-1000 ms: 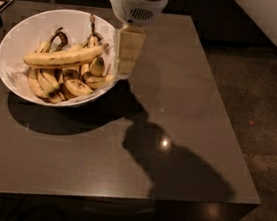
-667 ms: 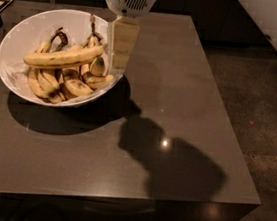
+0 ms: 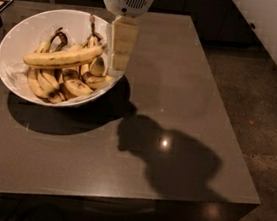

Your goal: Pick banana from white bowl

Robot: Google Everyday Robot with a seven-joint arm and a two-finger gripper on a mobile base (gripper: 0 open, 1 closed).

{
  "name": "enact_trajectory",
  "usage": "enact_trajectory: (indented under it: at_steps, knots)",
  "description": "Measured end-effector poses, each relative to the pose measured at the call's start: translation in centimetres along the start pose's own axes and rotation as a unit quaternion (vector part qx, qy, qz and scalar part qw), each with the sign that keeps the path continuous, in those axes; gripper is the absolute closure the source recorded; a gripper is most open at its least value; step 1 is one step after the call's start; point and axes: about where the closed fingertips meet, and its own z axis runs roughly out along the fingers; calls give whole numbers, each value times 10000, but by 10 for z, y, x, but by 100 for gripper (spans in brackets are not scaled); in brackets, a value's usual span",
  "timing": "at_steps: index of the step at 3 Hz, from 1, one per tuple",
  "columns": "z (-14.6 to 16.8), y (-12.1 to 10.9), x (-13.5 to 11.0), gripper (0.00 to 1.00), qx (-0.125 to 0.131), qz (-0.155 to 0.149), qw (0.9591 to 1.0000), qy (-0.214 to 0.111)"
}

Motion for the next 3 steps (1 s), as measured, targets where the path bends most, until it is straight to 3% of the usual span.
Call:
enact_trajectory:
  at_steps: [1,3]
  knots:
    - [18,0,-6,0,-37,78,9999,-54]
    - [58,-9,-10,0,-405,228,9988,137]
